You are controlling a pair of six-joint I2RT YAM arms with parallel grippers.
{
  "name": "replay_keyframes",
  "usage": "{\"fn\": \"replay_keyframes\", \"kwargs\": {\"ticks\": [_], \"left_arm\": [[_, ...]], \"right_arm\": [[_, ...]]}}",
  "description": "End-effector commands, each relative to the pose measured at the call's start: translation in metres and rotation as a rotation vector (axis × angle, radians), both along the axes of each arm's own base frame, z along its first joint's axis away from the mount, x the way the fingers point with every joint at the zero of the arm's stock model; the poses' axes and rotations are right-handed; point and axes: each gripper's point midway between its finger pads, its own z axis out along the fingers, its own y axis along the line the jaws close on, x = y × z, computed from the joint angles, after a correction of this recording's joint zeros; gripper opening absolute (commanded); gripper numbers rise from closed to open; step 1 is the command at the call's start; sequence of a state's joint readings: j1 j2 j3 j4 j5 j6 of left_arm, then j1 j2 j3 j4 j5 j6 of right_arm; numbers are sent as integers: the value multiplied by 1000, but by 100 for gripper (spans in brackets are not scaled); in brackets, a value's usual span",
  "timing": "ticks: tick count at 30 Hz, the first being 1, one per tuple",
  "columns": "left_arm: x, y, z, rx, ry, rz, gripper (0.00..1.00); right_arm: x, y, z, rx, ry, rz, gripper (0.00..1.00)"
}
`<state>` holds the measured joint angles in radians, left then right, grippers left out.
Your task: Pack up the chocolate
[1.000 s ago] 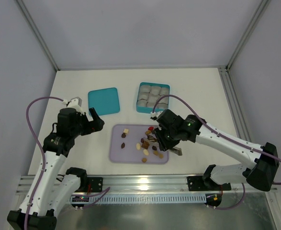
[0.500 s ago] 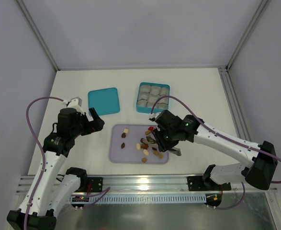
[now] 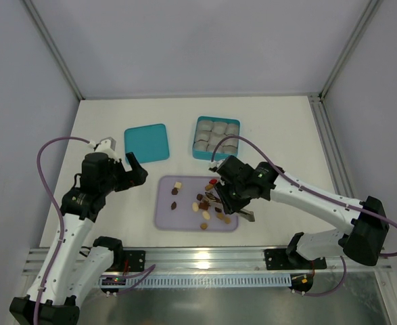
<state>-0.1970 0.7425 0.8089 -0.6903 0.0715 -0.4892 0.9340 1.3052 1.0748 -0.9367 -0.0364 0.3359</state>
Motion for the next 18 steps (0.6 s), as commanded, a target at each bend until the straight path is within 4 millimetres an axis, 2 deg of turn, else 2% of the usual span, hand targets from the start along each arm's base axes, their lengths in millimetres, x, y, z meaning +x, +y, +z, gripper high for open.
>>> {"fn": "replay_keyframes", "kwargs": {"ticks": [1, 13, 18], "left_arm": [[3, 0, 3, 5, -18, 1, 100], [2, 0, 4, 5, -21, -3, 100], [2, -1, 4, 4, -19, -4, 100]], "right_arm": [[10, 12, 12, 40, -49, 11, 32], [15, 14, 40, 75, -92, 2, 29], [15, 13, 44, 76, -96, -1, 29]]}}
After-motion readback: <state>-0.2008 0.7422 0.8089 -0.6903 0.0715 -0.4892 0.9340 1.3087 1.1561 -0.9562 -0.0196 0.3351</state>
